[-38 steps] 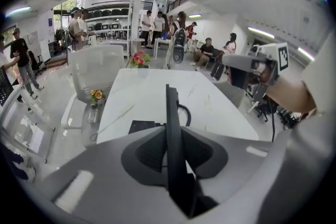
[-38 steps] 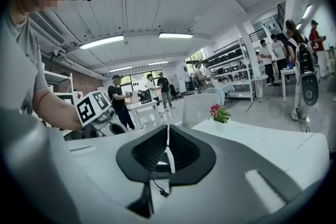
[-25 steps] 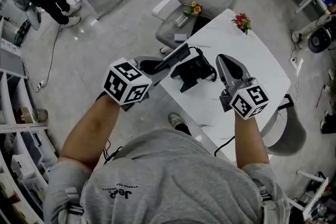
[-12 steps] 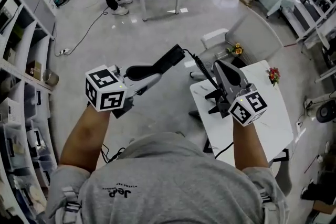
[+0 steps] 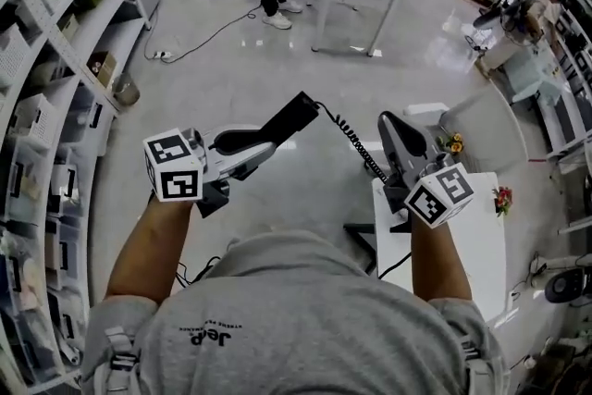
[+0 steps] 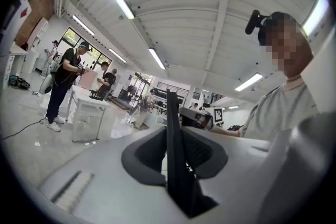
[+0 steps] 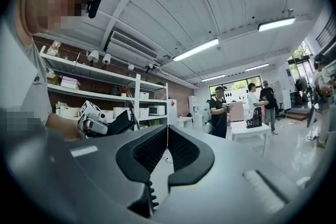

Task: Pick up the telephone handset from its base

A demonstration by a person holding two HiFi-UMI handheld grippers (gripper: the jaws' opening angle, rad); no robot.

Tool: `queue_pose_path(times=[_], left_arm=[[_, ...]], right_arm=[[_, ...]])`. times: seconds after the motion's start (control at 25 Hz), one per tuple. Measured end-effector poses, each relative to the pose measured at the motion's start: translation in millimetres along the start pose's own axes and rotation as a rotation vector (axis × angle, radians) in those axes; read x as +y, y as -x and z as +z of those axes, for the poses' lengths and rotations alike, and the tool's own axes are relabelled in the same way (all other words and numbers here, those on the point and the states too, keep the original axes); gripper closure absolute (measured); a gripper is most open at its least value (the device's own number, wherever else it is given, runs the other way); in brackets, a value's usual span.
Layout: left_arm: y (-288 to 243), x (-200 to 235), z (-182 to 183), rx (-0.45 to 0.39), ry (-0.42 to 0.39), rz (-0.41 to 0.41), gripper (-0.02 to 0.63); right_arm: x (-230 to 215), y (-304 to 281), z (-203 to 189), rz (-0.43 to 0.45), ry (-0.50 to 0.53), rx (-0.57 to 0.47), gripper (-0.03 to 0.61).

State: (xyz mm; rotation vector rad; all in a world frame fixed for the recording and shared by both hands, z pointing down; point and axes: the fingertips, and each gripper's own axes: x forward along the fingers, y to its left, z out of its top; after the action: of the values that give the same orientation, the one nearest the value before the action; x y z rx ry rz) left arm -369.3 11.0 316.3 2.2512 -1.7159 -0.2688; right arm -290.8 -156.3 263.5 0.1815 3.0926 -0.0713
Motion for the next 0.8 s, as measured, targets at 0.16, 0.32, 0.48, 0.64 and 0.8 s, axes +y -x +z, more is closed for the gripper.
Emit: queue_pose_path(times=[0.16,0.32,0.48,0.64,0.8], left_arm=[[34,7,-3,-0.046,0.034,0.043,0.476],[54,11,-9,-0.067,0.037,0.075,0.476],[62,9,-9,-0.073,0.033,0.096,0.476],[64,12,-8,-0.072,0.035,0.095,0.476],[59,14,-7,-0.065,0.036,0.081,0.476]], right_arm=[[20,-29,1,0.049,-0.012,0.016,0.574],[30,-46,-2,0.087,-0.019,0.027,0.574],[32,-50,-5,0.102,-0.021,0.028,0.574],[28,-51,-10,0.102,-0.031,0.034,0.574],[22,-47,-17,0.089,-0.035,0.049,0.575]])
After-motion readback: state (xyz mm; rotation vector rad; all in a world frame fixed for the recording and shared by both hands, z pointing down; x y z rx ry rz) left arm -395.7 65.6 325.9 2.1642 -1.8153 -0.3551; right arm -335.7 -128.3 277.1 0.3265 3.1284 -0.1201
